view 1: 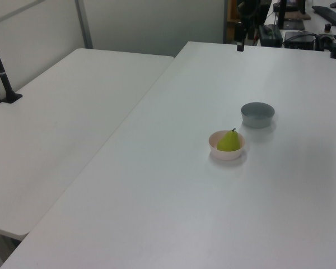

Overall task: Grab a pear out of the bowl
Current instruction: 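Move the open gripper over the pink bowl and lower toward the pear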

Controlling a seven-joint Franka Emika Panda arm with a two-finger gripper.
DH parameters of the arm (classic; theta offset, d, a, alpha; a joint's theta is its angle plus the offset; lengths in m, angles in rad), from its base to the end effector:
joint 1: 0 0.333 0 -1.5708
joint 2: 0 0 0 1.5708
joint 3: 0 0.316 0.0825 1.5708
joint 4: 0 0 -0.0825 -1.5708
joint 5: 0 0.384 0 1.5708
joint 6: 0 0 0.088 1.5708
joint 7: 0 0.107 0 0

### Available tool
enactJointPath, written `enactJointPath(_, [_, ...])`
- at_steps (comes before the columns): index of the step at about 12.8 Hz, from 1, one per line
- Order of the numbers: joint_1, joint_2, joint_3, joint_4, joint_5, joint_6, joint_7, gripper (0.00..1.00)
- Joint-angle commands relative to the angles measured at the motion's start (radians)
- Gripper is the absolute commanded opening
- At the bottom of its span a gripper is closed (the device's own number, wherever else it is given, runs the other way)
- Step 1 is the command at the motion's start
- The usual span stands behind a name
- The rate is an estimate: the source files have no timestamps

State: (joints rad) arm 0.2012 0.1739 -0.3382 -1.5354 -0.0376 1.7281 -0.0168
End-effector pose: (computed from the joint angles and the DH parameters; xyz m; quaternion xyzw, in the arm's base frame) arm 0.6114 -0.0717 0.5592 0.9973 -0.0546 0.0106 0.0482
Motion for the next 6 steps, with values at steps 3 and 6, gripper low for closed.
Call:
enactJointPath(3, [0.075,-0.02,-0.001,-0.006,0.007,-0.048,0.008,1.0])
enactJointPath(6, [0.106,-0.017,-0.001,-0.006,0.008,-0.045,0.008,1.0])
